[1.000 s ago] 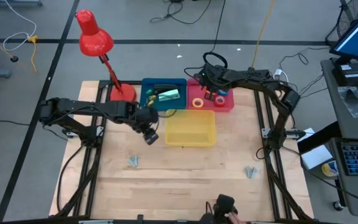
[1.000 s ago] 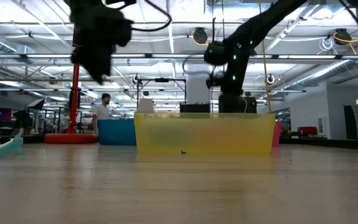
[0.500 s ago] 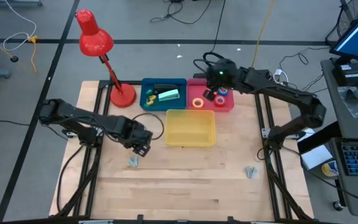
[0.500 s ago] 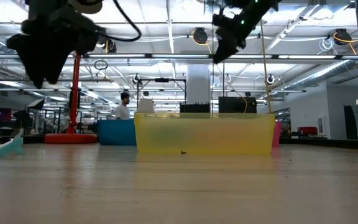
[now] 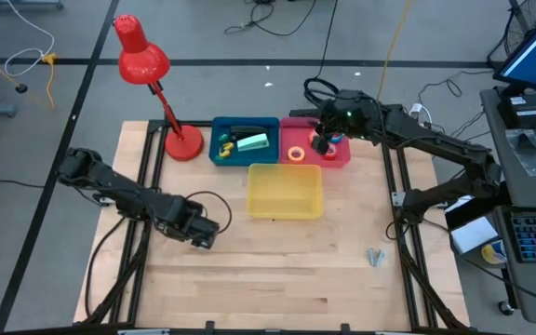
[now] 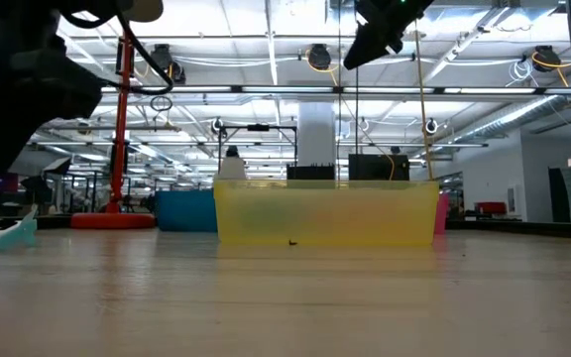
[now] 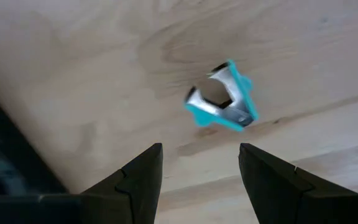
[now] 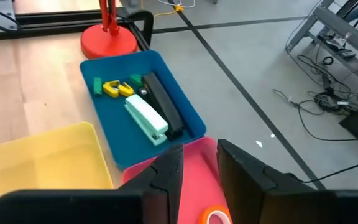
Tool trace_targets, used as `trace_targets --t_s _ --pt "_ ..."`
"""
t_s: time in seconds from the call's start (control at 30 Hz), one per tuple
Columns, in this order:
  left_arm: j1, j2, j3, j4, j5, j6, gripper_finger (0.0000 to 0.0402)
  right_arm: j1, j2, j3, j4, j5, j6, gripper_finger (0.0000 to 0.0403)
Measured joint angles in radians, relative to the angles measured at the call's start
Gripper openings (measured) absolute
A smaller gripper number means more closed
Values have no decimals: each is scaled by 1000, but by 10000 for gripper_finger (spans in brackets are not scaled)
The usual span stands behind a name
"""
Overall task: Pick and place Stapler, Stapler remover, tape
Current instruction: Put the left light blue staple remover into the yellow bin
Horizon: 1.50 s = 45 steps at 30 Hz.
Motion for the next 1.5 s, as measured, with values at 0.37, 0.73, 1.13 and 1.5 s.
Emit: trace_targets --t_s 0.37,0.73,1.13,1.5 --pt "-16 4 -83 116 -5 -242 211 50 6 0 0 3 9 91" --pt "-15 4 -159 225 -3 -338 211 59 6 0 -5 10 5 91" --pt "-15 4 -184 227 -28 -395 211 59 6 0 -1 11 -13 91" --pt "-15 1 -270 378 -26 -435 207 59 6 0 0 11 -13 91"
